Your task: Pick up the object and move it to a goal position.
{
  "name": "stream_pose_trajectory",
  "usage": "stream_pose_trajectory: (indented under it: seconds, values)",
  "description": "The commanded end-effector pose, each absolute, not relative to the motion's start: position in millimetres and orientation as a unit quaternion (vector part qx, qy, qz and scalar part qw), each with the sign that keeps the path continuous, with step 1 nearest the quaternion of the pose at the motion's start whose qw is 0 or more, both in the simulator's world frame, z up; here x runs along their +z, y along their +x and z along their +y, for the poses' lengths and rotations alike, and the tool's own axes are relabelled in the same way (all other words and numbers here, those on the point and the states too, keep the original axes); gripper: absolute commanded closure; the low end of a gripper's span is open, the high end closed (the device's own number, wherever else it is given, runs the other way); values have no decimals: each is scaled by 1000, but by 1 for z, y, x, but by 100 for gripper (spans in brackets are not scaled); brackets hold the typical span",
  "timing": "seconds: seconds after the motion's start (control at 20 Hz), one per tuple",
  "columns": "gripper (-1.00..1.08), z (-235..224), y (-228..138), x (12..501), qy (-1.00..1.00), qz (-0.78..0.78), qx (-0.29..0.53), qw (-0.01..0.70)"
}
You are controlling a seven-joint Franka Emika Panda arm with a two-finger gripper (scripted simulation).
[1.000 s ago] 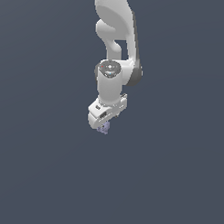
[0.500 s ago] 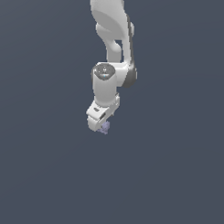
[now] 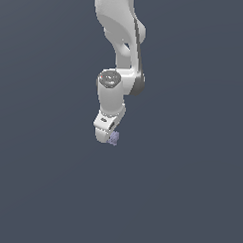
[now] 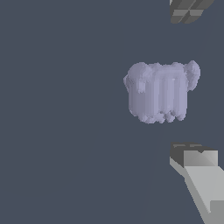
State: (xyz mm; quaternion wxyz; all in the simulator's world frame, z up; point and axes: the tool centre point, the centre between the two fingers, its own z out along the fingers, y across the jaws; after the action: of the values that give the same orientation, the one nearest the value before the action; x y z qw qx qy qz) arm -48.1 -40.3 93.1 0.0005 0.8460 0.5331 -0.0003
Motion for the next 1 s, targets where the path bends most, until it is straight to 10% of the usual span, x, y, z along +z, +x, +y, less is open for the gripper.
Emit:
stream_pose_trajectory:
  seconds: [0.0, 0.95]
  values:
    - [-92, -41, -49, 92, 840, 543, 0, 0]
    - [-92, -42, -51, 47, 836, 549, 0, 0]
